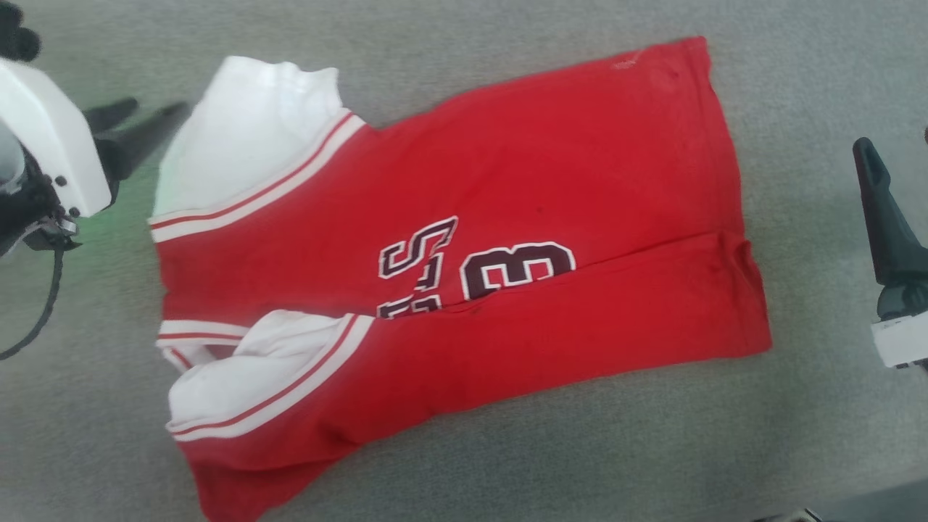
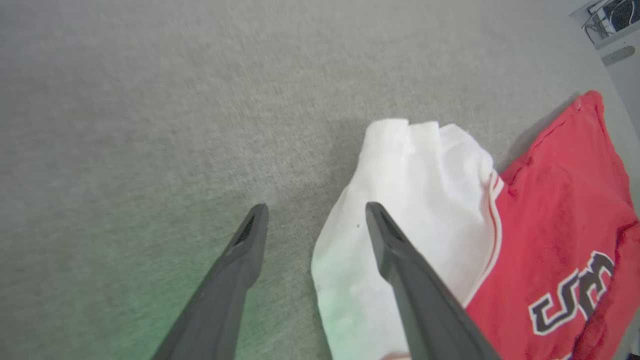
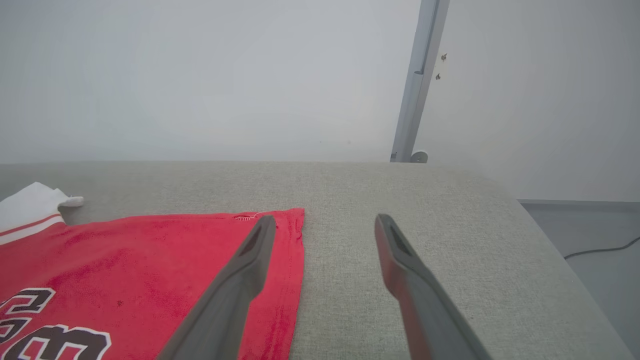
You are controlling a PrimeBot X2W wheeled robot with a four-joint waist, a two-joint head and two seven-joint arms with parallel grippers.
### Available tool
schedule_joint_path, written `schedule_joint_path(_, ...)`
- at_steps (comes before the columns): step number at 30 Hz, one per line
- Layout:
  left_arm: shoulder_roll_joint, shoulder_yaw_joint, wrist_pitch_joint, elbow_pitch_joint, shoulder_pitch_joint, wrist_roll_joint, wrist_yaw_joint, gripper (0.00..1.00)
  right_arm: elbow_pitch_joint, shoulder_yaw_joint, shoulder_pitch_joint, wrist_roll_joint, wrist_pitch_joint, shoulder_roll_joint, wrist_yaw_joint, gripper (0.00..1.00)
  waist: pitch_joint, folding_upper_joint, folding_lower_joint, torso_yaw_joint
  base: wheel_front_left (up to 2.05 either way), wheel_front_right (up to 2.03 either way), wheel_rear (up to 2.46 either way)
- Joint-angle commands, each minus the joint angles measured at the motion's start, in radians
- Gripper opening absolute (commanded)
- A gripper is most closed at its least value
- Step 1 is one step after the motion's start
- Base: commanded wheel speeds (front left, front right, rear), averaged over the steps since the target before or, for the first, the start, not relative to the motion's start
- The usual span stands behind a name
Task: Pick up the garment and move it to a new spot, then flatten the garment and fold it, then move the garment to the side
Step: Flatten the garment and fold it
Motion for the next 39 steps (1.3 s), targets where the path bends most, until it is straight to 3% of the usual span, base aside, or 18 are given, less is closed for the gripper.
schedule_joint_path(1,-0.003,-0.003,0.029,0.007,-0.017,-0.013,-0.004,1.0,0.006,0.001,-0.01,-0.002,-0.008,0.005,0.0,1.0,0.015,0.0,0.0,-0.018,0.0,0.0,0.0)
schedule_joint_path(10,-0.057,-0.053,0.345,0.085,-0.102,-0.09,-0.014,1.0,0.05,0.035,-0.032,0.016,-0.027,0.001,0.0,1.0,0.055,0.0,0.0,-0.039,0.0,0.0,0.0)
schedule_joint_path(11,-0.064,-0.054,0.364,0.086,-0.107,-0.098,-0.013,0.79,0.053,0.039,-0.038,0.019,-0.022,-0.004,0.0,1.0,0.058,0.0,0.0,-0.037,0.0,0.0,0.0)
schedule_joint_path(12,-0.071,-0.055,0.378,0.084,-0.111,-0.105,-0.013,0.44,0.057,0.045,-0.046,0.023,-0.012,-0.009,0.0,1.0,0.062,0.0,0.0,-0.035,0.0,0.0,0.0)
schedule_joint_path(13,-0.077,-0.057,0.39,0.081,-0.113,-0.109,-0.014,0.29,0.061,0.05,-0.056,0.025,-0.004,-0.016,0.0,1.0,0.064,0.0,0.0,-0.032,0.0,0.0,0.0)
schedule_joint_path(14,-0.084,-0.058,0.4,0.076,-0.116,-0.113,-0.014,0.0,0.064,0.056,-0.068,0.028,0.007,-0.026,0.0,1.0,0.066,0.0,0.0,-0.027,0.0,0.0,0.0)
schedule_joint_path(20,-0.105,-0.048,0.376,0.037,-0.132,-0.104,-0.015,0.0,0.104,0.131,-0.185,0.071,0.133,-0.101,0.0,1.0,0.085,0.0,0.0,0.011,0.0,0.0,0.0)
schedule_joint_path(27,-0.155,-0.056,0.327,-0.018,-0.149,-0.06,-0.014,0.0,0.243,0.23,-0.397,0.16,0.391,-0.227,0.0,1.0,0.11,0.0,0.0,0.094,0.0,0.0,0.0)
schedule_joint_path(34,-0.202,-0.071,0.288,-0.045,-0.157,-0.034,-0.014,0.0,0.436,0.322,-0.601,0.201,0.676,-0.233,0.0,1.0,0.126,0.0,0.0,0.155,0.0,0.0,0.0)
schedule_joint_path(39,-0.224,-0.082,0.273,-0.054,-0.167,-0.031,-0.014,0.0,0.509,0.328,-0.66,0.189,0.741,-0.23,0.0,1.0,0.136,0.0,0.0,0.184,0.0,0.0,0.0)
